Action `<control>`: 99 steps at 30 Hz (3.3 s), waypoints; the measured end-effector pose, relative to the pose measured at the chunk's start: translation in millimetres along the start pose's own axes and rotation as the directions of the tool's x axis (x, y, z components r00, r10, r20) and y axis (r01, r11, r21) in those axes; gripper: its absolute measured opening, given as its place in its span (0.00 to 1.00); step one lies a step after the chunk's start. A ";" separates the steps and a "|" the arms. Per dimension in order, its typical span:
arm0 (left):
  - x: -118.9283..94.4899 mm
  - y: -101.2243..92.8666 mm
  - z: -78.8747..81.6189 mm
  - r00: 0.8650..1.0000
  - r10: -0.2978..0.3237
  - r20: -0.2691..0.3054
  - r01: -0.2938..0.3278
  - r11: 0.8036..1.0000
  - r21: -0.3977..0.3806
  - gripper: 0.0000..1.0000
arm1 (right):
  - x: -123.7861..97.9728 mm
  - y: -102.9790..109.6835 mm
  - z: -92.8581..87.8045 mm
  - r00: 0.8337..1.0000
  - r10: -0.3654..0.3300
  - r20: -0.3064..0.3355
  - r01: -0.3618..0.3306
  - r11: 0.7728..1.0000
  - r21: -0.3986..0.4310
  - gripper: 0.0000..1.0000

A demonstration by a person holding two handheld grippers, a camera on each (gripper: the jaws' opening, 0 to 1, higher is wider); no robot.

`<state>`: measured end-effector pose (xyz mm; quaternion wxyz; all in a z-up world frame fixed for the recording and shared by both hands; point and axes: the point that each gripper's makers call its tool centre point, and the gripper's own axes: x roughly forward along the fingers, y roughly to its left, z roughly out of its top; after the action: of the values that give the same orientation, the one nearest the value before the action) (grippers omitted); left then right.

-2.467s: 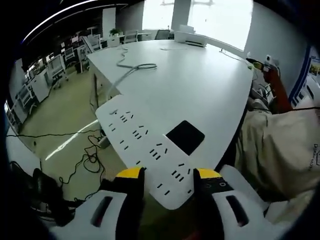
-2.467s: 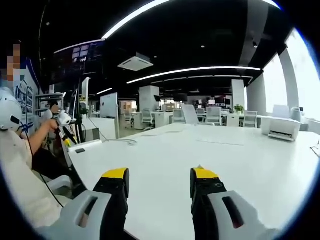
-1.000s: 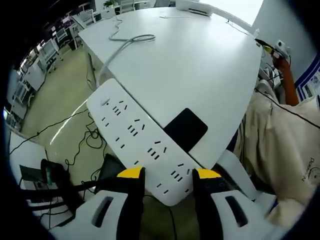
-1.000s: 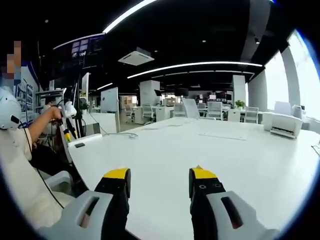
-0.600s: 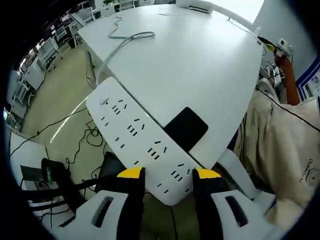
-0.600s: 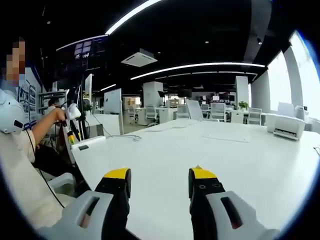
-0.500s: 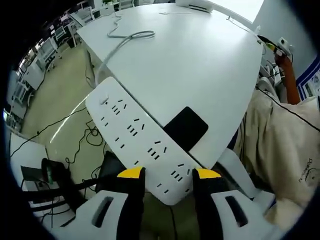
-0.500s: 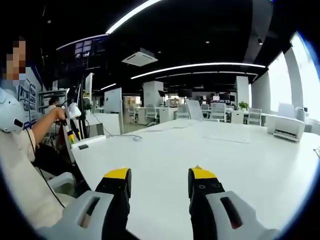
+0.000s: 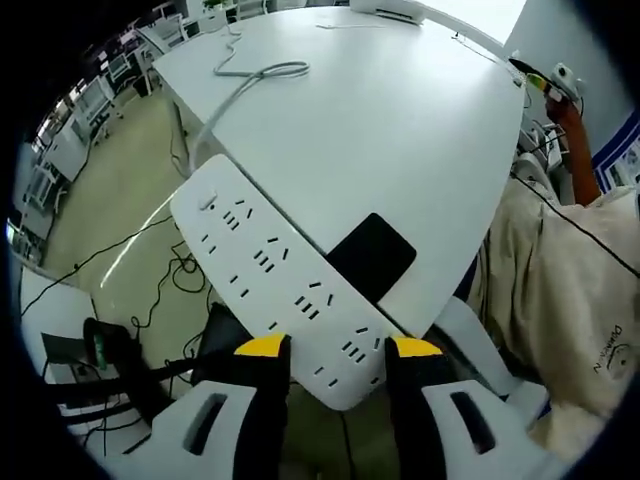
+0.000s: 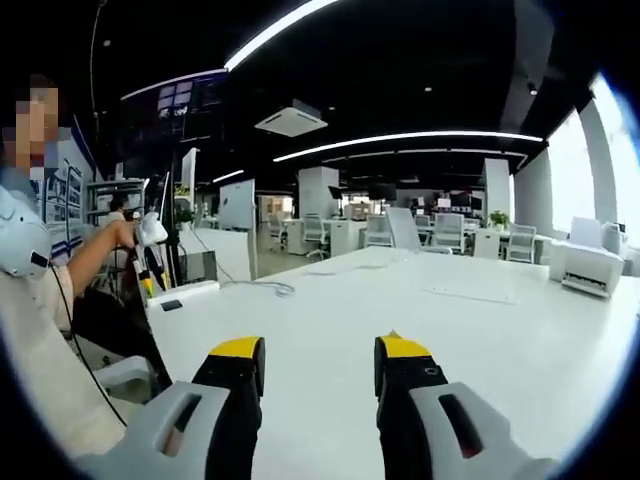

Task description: Pick up the power strip scattered on the table, fix it on the side mounting bracket of the table, and press the switch

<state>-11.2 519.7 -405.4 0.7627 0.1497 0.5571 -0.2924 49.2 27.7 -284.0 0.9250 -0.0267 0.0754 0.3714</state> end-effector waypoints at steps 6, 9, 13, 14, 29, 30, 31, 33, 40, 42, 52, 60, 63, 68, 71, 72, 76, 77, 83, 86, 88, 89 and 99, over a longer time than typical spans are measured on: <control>0.1 -0.6 0.0 1.000 0.003 -0.011 -0.003 1.000 0.001 0.42 | 13.1 3.7 14.0 1.000 0.016 0.007 -0.016 1.000 -0.022 0.40; 0.4 -1.0 0.2 1.000 0.003 -0.028 -0.003 1.000 0.005 0.42 | 17.8 5.4 21.9 1.000 0.022 0.016 -0.022 0.999 -0.032 0.40; 0.1 -1.2 -0.6 0.999 0.001 -0.038 0.000 1.000 0.010 0.42 | 25.6 10.5 28.5 0.999 0.033 0.017 -0.033 0.998 -0.050 0.40; 0.0 -1.2 -0.6 0.999 0.001 -0.037 -0.001 1.000 0.010 0.42 | 26.8 11.1 29.4 0.999 0.036 0.018 -0.035 0.998 -0.052 0.40; -0.8 -2.7 -0.9 0.998 0.009 -0.060 -0.009 1.000 0.008 0.42 | 62.1 27.2 50.4 0.991 0.136 0.007 -0.136 0.989 -0.065 0.38; -0.8 -2.6 -0.9 0.998 0.009 -0.059 -0.009 1.000 0.008 0.42 | 62.7 28.0 50.8 0.990 0.139 0.007 -0.138 0.988 -0.066 0.38; -1.0 -2.1 -0.6 0.999 0.008 -0.054 -0.007 1.000 0.007 0.42 | 65.0 30.3 52.1 0.989 0.145 0.006 -0.144 0.987 -0.074 0.38; -1.2 -1.5 -0.2 0.999 0.006 -0.047 -0.006 1.000 0.007 0.42 | 67.7 33.1 53.7 0.988 0.153 0.005 -0.152 0.985 -0.083 0.38; -0.5 -1.2 2.1 0.999 0.006 -0.051 -0.006 1.000 0.010 0.42 | 77.9 39.7 65.5 0.983 0.183 0.013 -0.181 0.979 -0.096 0.37; -0.4 -1.0 2.2 0.998 0.008 -0.058 -0.007 1.000 0.011 0.42 | 81.0 39.8 66.7 0.982 0.187 0.010 -0.185 0.978 -0.098 0.37; 0.1 -0.3 2.7 0.998 0.009 -0.064 -0.008 1.000 0.013 0.42 | 101.9 46.9 72.1 0.974 0.227 -0.011 -0.227 0.967 -0.114 0.36; -0.2 -0.6 1.5 0.997 0.008 -0.077 -0.007 1.000 0.017 0.42 | 113.5 52.1 74.5 0.969 0.247 -0.019 -0.247 0.961 -0.121 0.37; -0.5 2.6 0.7 0.997 0.007 -0.074 -0.006 1.000 0.017 0.42 | 117.1 54.3 75.2 0.967 0.254 -0.027 -0.255 0.959 -0.124 0.37; -1.1 2.3 1.0 0.998 0.008 -0.062 -0.007 1.000 0.017 0.42 | 128.7 63.1 78.9 0.956 0.287 -0.052 -0.292 0.946 -0.144 0.36; -1.3 2.5 2.0 0.998 0.007 -0.055 -0.006 1.000 0.020 0.42 | 135.2 69.6 78.8 0.950 0.304 -0.069 -0.312 0.939 -0.149 0.36; -1.3 2.1 1.9 0.999 0.006 -0.054 -0.005 1.000 0.021 0.42 | 136.9 71.7 78.9 0.948 0.309 -0.074 -0.317 0.935 -0.159 0.36; -1.3 1.1 1.5 0.999 0.006 -0.053 -0.005 1.000 0.022 0.42 | 143.1 76.9 80.2 0.942 0.327 -0.080 -0.336 0.929 -0.159 0.36; -1.3 0.7 1.1 0.999 0.007 -0.052 -0.005 1.000 0.022 0.42 | 144.9 78.2 80.4 0.940 0.332 -0.082 -0.341 0.926 -0.159 0.36; -1.4 -4.1 -1.0 0.999 0.005 -0.052 -0.004 1.000 0.023 0.42 | 152.2 84.8 83.3 0.932 0.352 -0.085 -0.361 0.917 -0.166 0.36; -1.4 -3.5 0.0 0.998 0.006 -0.058 -0.005 1.000 0.022 0.42 | 158.4 86.4 86.4 0.928 0.358 -0.097 -0.371 0.912 -0.174 0.36; -1.5 -3.9 -0.2 0.998 0.007 -0.060 -0.006 1.000 0.021 0.42 | 164.3 88.9 90.2 0.926 0.364 -0.103 -0.378 0.907 -0.184 0.36; -1.6 -4.3 -0.3 0.998 0.008 -0.058 -0.007 1.000 0.021 0.42 | 167.0 90.5 91.4 0.924 0.368 -0.106 -0.382 0.905 -0.189 0.36; -3.5 -9.5 -4.6 1.000 0.005 -0.027 -0.004 1.000 0.028 0.42 | 188.6 106.9 96.1 0.909 0.401 -0.118 -0.417 0.885 -0.206 0.36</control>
<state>-21.3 515.8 -402.7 0.7537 0.1654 0.5628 -0.2963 121.3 243.9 -218.5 0.8134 -0.1286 0.0697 0.5630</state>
